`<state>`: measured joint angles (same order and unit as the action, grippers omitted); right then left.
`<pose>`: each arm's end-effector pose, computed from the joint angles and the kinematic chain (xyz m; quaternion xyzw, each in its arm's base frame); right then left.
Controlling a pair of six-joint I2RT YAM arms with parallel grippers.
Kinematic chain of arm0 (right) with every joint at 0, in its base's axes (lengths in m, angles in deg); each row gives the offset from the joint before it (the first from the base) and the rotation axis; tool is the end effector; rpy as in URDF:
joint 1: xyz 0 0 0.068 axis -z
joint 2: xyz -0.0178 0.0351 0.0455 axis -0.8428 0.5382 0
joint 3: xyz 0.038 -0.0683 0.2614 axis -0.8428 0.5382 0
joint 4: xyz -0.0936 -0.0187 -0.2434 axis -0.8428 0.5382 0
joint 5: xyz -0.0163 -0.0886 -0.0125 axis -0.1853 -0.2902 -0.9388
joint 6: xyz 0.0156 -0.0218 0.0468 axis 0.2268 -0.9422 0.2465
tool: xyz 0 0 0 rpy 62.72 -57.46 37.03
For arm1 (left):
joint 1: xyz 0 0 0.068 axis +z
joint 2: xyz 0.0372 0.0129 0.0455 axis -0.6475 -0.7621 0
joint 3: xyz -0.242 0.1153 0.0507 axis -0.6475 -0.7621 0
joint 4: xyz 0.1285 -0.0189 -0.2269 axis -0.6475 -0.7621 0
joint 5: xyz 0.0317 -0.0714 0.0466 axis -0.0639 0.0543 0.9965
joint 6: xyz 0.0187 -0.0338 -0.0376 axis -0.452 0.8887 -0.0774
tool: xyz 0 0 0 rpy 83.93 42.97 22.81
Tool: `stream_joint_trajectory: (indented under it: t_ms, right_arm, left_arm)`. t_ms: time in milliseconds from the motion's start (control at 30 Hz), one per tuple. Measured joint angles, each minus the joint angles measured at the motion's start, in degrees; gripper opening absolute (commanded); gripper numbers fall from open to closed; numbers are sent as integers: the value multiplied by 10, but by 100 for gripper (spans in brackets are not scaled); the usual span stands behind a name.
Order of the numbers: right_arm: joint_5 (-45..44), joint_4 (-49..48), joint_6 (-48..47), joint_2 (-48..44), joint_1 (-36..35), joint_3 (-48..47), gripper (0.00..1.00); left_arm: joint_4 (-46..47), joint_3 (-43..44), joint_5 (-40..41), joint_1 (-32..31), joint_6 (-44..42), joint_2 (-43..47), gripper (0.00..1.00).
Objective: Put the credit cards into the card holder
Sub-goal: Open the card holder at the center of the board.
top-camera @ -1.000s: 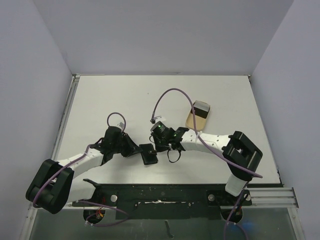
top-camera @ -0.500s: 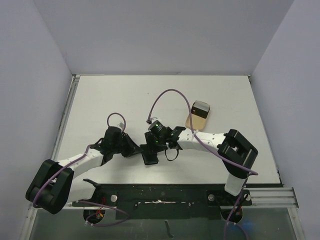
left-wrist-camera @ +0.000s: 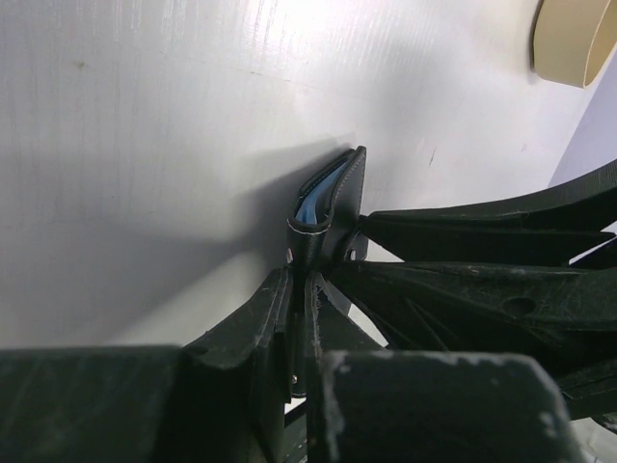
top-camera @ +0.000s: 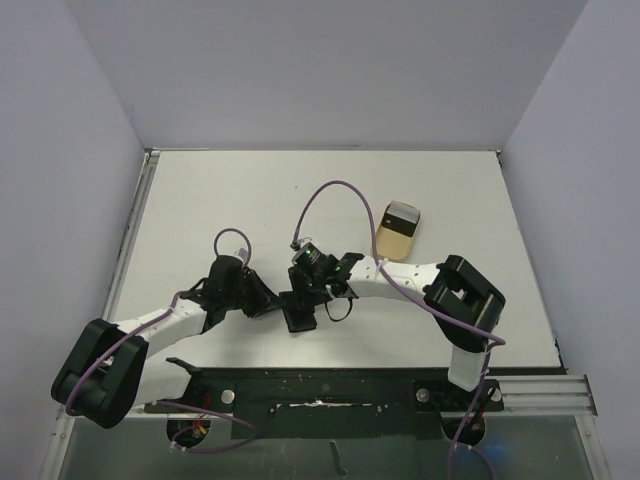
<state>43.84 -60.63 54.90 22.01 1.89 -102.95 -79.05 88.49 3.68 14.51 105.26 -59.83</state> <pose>0.2099 0.3055 0.1725 -0.1316 0.9536 0.1976 0.1853 0.1881 -0.1039 0.1398 -0.2107 0.8907 -0.3658 0.1685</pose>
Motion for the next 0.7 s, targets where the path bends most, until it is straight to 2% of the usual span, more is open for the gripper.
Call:
stream_joint_trajectory:
  t_ms: [200,500,700]
  right_arm:
    - [-19,11,7,0,-7,-6,26]
    - [-76,41,11,-3,-30,-30,1]
    - [-100,58,7,-14,-30,-27,0]
  left_arm:
    - [-3,0,1,-2,0,5,0]
    - [-4,0,2,-4,0,10,0]
    - [-4,0,3,-4,-1,11,0]
